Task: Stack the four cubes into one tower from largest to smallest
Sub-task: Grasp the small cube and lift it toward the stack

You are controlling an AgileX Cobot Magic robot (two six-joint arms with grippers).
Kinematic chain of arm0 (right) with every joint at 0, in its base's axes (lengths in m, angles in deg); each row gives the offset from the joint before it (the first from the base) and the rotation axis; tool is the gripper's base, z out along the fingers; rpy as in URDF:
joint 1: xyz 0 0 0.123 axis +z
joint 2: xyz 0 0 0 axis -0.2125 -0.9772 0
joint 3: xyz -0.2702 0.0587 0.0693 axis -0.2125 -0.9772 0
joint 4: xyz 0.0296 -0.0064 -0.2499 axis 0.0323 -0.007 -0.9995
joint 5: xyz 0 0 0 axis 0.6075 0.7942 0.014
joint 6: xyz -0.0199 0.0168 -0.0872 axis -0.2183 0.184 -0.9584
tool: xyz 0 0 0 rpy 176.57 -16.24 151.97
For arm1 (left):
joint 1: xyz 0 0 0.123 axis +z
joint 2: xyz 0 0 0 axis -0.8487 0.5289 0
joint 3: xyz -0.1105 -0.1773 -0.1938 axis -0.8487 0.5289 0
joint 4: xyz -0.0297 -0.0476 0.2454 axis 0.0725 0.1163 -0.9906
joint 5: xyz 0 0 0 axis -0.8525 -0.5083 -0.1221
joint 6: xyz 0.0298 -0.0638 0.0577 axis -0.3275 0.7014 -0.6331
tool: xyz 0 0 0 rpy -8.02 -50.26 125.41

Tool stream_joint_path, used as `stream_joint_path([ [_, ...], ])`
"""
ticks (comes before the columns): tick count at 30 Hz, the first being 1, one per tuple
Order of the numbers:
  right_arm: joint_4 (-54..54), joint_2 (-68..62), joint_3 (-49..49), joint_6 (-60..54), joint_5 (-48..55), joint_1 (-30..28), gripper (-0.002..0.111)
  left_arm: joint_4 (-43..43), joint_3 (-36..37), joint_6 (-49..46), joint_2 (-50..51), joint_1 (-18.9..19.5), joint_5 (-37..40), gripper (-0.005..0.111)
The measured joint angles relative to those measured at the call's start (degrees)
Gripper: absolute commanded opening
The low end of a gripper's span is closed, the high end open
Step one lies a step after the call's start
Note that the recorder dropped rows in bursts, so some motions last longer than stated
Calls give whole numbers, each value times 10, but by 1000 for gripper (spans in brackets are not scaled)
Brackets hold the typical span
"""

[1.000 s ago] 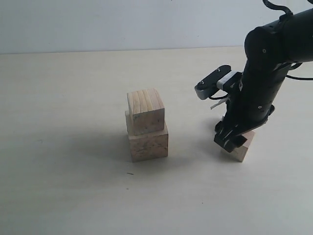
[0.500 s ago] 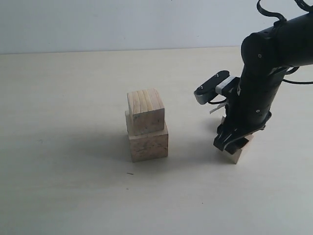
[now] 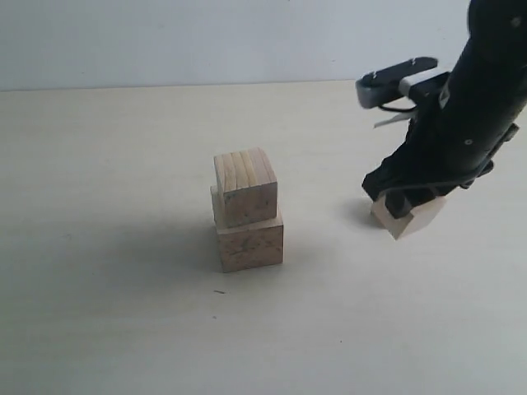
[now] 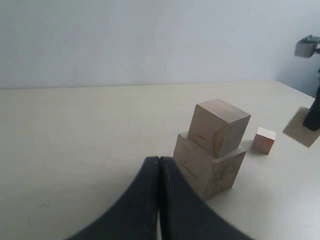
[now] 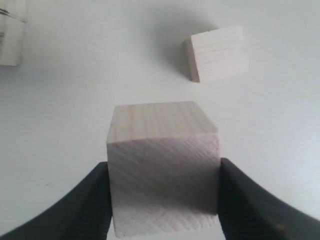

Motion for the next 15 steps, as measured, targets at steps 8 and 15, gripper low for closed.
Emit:
stream_joint_path([
  [8, 35, 97, 98, 19, 133, 35, 8, 0, 0, 0, 0, 0, 0, 0],
  [15, 16, 71, 221, 85, 160, 119, 8, 0, 0, 0, 0, 0, 0, 0],
])
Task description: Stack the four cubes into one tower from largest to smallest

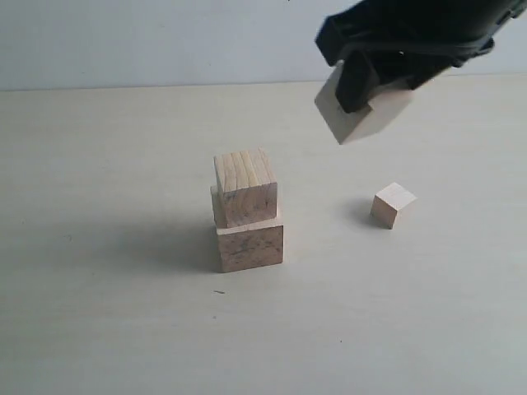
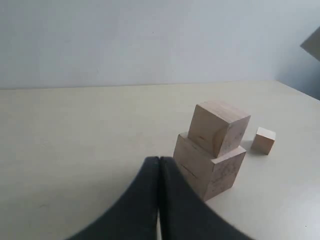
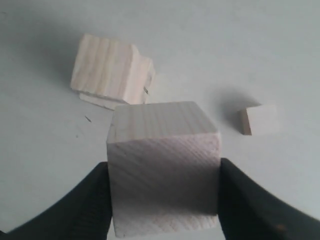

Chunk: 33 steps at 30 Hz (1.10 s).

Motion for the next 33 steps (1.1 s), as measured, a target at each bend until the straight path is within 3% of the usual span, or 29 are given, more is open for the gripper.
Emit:
stream_joint_path([
  [8, -26, -132, 132, 54, 2, 87, 8, 0, 0, 0, 0, 0, 0, 0],
  [33, -13, -249, 193, 86, 5, 89, 8, 0, 0, 0, 0, 0, 0, 0],
])
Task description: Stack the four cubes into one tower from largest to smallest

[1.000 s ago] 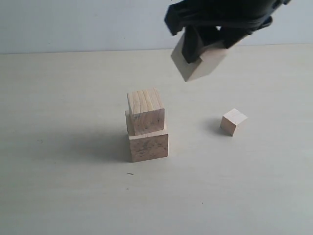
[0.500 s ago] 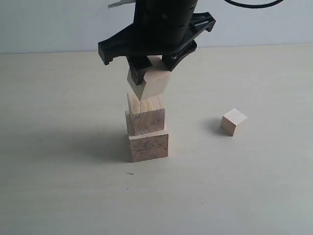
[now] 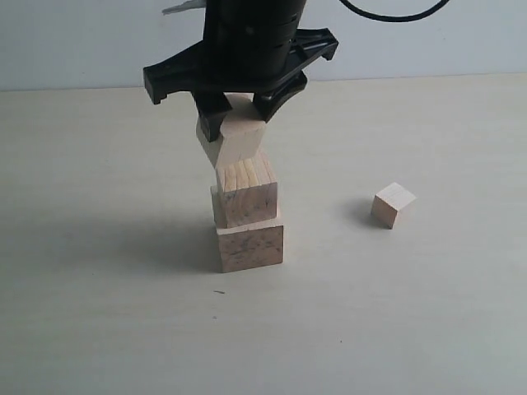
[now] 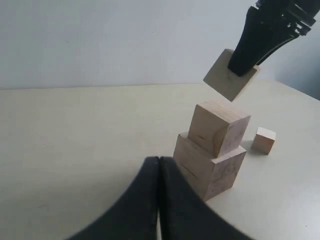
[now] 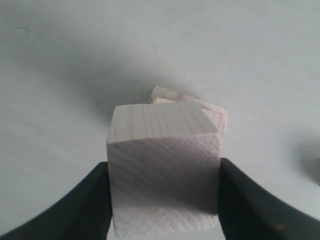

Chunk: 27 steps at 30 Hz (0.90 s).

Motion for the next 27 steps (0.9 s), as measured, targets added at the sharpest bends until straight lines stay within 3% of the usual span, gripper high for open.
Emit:
stream_joint_path([
  [27, 10, -15, -9, 15, -1, -17, 8, 0, 0, 0, 0, 0, 0, 0],
])
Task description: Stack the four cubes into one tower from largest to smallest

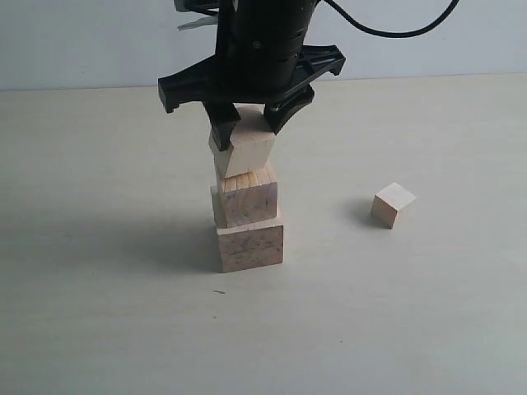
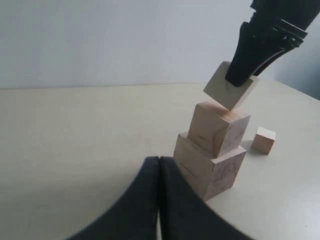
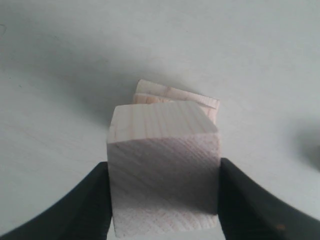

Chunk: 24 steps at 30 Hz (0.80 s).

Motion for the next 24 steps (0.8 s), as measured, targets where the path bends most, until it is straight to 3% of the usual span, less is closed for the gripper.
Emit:
stream_joint_path([
  [24, 4, 8, 0, 0, 0, 0, 8, 0, 0, 0, 0, 0, 0, 0],
])
